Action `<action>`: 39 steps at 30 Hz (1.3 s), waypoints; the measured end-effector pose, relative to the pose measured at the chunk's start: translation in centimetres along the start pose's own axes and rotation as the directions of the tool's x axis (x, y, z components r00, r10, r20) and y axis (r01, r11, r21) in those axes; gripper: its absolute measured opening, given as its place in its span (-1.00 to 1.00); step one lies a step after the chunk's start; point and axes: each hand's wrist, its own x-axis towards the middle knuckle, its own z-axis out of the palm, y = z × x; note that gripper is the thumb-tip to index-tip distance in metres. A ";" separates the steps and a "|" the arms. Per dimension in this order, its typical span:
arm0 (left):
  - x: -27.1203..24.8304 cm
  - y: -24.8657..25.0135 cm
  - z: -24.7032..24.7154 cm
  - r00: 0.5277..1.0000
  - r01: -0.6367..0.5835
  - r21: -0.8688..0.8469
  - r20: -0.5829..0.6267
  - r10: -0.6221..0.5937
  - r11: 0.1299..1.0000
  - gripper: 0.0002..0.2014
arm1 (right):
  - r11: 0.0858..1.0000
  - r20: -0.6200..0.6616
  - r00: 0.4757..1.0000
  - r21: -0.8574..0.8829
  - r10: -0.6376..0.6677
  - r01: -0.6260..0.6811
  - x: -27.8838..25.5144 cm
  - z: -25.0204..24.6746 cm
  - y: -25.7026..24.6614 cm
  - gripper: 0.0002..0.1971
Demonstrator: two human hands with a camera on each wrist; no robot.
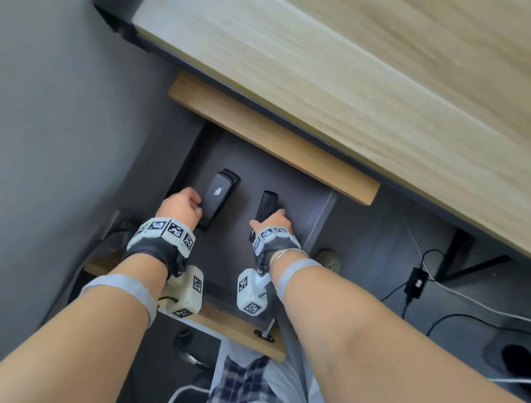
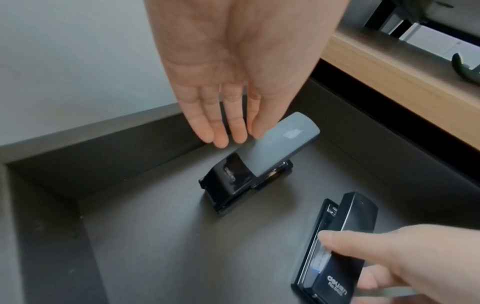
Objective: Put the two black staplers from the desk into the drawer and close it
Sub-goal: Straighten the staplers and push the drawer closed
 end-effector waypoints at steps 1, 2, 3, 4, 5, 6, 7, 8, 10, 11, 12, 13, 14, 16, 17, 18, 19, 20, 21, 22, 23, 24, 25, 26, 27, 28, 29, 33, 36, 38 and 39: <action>-0.5 -0.1 -0.1 1.000 0.007 -0.004 -0.003 -0.007 1.000 -0.76 | 1.000 0.008 1.000 -0.016 -0.002 0.002 -0.3 -0.6 0.0 -0.48; -1.1 -0.3 -0.2 1.000 0.016 -0.009 -0.009 -0.017 1.000 -0.76 | 0.999 0.010 1.000 -0.036 -0.013 0.013 -0.7 -1.2 -0.1 -0.50; -1.7 -0.4 -0.3 0.999 0.027 -0.015 -0.018 -0.027 1.000 -0.77 | 0.998 0.004 0.999 -0.059 -0.033 0.033 -1.2 -1.8 -0.1 -0.53; -2.4 -0.6 -0.4 0.999 0.038 -0.020 -0.027 -0.038 0.999 -0.77 | 0.994 -0.004 0.998 -0.089 -0.064 0.064 -1.6 -2.4 -0.2 -0.57; -3.0 -0.7 -0.5 0.998 0.051 -0.024 -0.035 -0.052 0.998 -0.77 | 0.987 -0.007 0.995 -0.127 -0.104 0.103 -2.2 -2.9 -0.3 -0.63; -3.8 -0.9 -0.6 0.997 0.068 -0.026 -0.041 -0.069 0.997 -0.77 | 0.974 -0.005 0.988 -0.172 -0.151 0.148 -2.8 -3.4 -0.4 -0.67; -4.5 -1.0 -0.7 0.995 0.088 -0.030 -0.049 -0.089 0.996 -0.77 | 0.957 -0.003 0.980 -0.217 -0.197 0.192 -3.5 -3.9 -0.5 -0.71; -5.3 -1.2 -0.7 0.992 0.109 -0.031 -0.054 -0.111 0.994 -0.77 | 0.937 -0.003 0.970 -0.259 -0.242 0.233 -4.2 -4.3 -0.6 -0.73; -6.8 -1.6 -0.7 0.988 0.142 -0.024 -0.056 -0.143 0.990 -0.78 | 0.889 0.001 0.942 -0.333 -0.334 0.315 -5.8 -5.3 -1.1 -0.75; -7.5 -1.8 -0.6 0.986 0.154 -0.019 -0.057 -0.155 0.988 -0.78 | 0.861 0.000 0.925 -0.365 -0.380 0.353 -6.7 -5.8 -1.3 -0.75; -8.2 -2.1 -0.6 0.985 0.165 -0.013 -0.058 -0.165 0.986 -0.78 | 0.833 -0.003 0.905 -0.390 -0.426 0.392 -7.6 -6.3 -1.6 -0.74; -8.8 -2.4 -0.6 0.983 0.176 -0.003 -0.057 -0.176 0.984 -0.78 | 0.807 -0.004 0.882 -0.405 -0.472 0.430 -8.6 -6.8 -1.9 -0.74; -9.5 -2.7 -0.5 0.981 0.188 0.008 -0.053 -0.187 0.982 -0.77 | 0.781 -0.004 0.857 -0.413 -0.516 0.468 -9.5 -7.3 -2.1 -0.74; -10.7 -3.4 -0.4 0.977 0.210 0.026 -0.051 -0.208 0.977 -0.77 | 0.719 -0.019 0.789 -0.425 -0.614 0.550 -11.4 -8.7 -2.6 -0.74; -11.2 -3.6 -0.4 0.974 0.222 0.039 -0.051 -0.220 0.974 -0.77 | 0.682 -0.031 0.748 -0.436 -0.663 0.586 -12.3 -9.5 -2.9 -0.75; -11.7 -3.9 -0.5 0.972 0.232 0.053 -0.051 -0.230 0.971 -0.77 | 0.646 -0.046 0.707 -0.450 -0.706 0.616 -13.2 -10.4 -3.2 -0.75; -12.2 -4.1 -0.4 0.970 0.241 0.066 -0.052 -0.238 0.968 -0.77 | 0.616 -0.062 0.669 -0.462 -0.741 0.639 -13.9 -11.3 -3.4 -0.76; -12.6 -4.3 -0.4 0.968 0.251 0.080 -0.050 -0.248 0.965 -0.78 | 0.591 -0.078 0.635 -0.465 -0.769 0.659 -14.5 -12.3 -3.7 -0.76; -13.0 -4.6 -0.3 0.964 0.264 0.095 -0.045 -0.261 0.960 -0.78 | 0.574 -0.097 0.605 -0.461 -0.791 0.677 -14.9 -13.2 -3.8 -0.76; -13.4 -4.8 -0.2 0.959 0.282 0.105 -0.042 -0.279 0.954 -0.78 | 0.561 -0.123 0.575 -0.453 -0.809 0.692 -15.1 -14.3 -3.9 -0.76; -13.7 -5.0 0.0 0.954 0.300 0.116 -0.041 -0.297 0.947 -0.78 | 0.556 -0.156 0.551 -0.446 -0.820 0.701 -15.1 -15.3 -4.0 -0.77; -13.9 -5.2 0.2 0.947 0.322 0.130 -0.031 -0.321 0.938 -0.78 | 0.557 -0.190 0.534 -0.444 -0.824 0.702 -15.0 -16.4 -4.0 -0.76; -14.1 -5.7 0.5 0.936 0.350 0.145 -0.014 -0.352 0.925 -0.77 | 0.561 -0.223 0.521 -0.450 -0.824 0.694 -14.7 -17.4 -4.0 -0.76; -14.2 -6.0 0.9 0.920 0.384 0.163 0.016 -0.391 0.909 -0.76 | 0.567 -0.255 0.510 -0.460 -0.822 0.684 -14.2 -18.4 -3.9 -0.76; -14.2 -6.5 1.4 0.903 0.414 0.181 0.042 -0.427 0.892 -0.75 | 0.574 -0.284 0.501 -0.471 -0.817 0.670 -13.6 -19.3 -3.8 -0.76; -14.2 -7.0 1.9 0.888 0.436 0.196 0.065 -0.455 0.878 -0.76 | 0.584 -0.311 0.495 -0.478 -0.811 0.656 -12.9 -20.1 -3.7 -0.77; -14.2 -7.4 2.6 0.879 0.447 0.204 0.081 -0.470 0.871 -0.77 | 0.598 -0.337 0.494 -0.478 -0.801 0.643 -12.2 -20.8 -3.5 -0.78; -14.0 -8.3 5.0 0.842 0.493 0.195 0.139 -0.521 0.848 -0.68 | 0.636 -0.394 0.500 -0.460 -0.771 0.620 -9.4 -22.2 -2.8 -0.80; -13.4 -8.1 6.2 0.801 0.559 0.117 0.182 -0.571 0.821 -0.57 | 0.620 -0.405 0.471 -0.474 -0.784 0.625 -8.2 -22.0 -2.7 -0.80; -12.8 -8.3 6.8 0.774 0.602 0.073 0.191 -0.604 0.795 -0.56 | 0.608 -0.412 0.449 -0.484 -0.793 0.630 -7.6 -21.8 -2.8 -0.80; -12.4 -8.6 7.2 0.776 0.606 0.051 0.177 -0.605 0.794 -0.58 | 0.604 -0.417 0.440 -0.486 -0.796 0.632 -7.4 -21.7 -2.8 -0.80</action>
